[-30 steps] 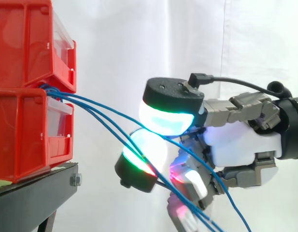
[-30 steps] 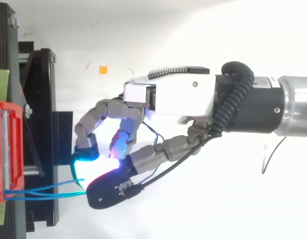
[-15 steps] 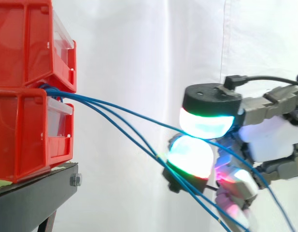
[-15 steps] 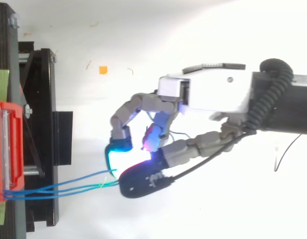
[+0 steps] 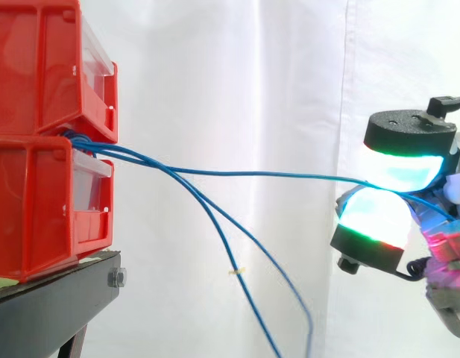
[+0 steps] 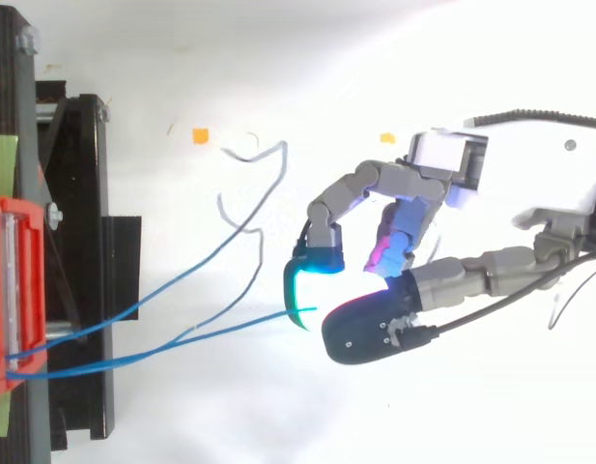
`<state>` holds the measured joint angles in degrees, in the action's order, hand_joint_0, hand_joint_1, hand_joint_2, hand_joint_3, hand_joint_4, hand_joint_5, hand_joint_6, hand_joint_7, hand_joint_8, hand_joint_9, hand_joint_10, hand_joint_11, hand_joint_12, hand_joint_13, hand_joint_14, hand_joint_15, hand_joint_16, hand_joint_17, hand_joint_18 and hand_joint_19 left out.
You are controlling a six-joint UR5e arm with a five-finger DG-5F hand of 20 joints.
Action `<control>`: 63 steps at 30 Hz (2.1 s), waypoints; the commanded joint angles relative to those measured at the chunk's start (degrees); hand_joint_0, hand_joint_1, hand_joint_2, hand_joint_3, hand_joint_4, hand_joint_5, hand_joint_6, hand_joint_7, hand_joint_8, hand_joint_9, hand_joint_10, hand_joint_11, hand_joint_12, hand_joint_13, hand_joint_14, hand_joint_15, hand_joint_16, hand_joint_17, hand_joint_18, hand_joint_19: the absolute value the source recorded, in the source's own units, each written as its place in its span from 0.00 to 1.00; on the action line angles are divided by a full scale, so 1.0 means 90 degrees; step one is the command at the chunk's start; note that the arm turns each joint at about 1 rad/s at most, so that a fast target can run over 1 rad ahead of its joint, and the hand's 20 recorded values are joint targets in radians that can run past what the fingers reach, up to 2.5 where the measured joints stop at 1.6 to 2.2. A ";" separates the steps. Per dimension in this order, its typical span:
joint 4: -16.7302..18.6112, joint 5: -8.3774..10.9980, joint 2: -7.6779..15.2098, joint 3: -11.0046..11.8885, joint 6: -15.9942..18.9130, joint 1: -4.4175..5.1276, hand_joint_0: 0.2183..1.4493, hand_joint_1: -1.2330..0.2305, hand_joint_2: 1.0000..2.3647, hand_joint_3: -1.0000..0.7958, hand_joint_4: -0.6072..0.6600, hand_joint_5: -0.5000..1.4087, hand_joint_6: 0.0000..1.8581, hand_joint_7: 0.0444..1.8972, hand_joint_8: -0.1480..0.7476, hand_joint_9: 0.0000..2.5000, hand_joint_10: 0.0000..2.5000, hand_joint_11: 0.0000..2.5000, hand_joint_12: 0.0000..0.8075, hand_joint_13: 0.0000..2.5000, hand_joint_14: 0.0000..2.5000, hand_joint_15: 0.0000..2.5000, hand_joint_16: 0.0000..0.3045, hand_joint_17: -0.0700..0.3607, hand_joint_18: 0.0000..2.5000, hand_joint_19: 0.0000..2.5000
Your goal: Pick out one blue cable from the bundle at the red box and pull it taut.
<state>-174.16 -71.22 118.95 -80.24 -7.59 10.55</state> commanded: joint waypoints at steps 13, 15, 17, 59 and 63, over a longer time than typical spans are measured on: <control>0.0689 0.0336 0.0006 -0.0020 0.0277 0.0039 0.39 0.32 0.02 0.48 0.43 0.19 0.51 0.50 0.52 0.60 0.01 0.51 0.42 0.57 0.12 0.62 0.17 0.43 0.43 0.42; 0.0757 0.0384 0.0006 -0.0020 0.0267 0.0039 0.39 0.32 0.02 0.49 0.43 0.19 0.51 0.50 0.52 0.61 0.01 0.54 0.43 0.56 0.25 0.58 0.17 0.43 0.45 0.48; 0.0757 0.0384 0.0006 -0.0020 0.0267 0.0049 0.40 0.32 0.02 0.49 0.43 0.19 0.51 0.50 0.52 0.61 0.01 0.56 0.42 0.55 0.34 0.55 0.17 0.43 0.47 0.50; 0.0709 0.0365 0.0006 -0.0020 -0.0280 0.0127 0.40 0.33 0.02 0.48 0.45 0.19 0.50 0.48 0.54 0.55 0.91 0.43 0.46 0.43 1.00 0.37 0.16 0.42 0.54 0.67; 0.0709 0.0365 -0.0003 -0.0020 -0.0290 0.0137 0.40 0.33 0.02 0.48 0.45 0.19 0.50 0.48 0.53 0.54 0.91 0.43 0.47 0.43 1.00 0.37 0.16 0.42 0.54 0.68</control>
<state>-167.78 -67.94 118.97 -80.43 -10.18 11.76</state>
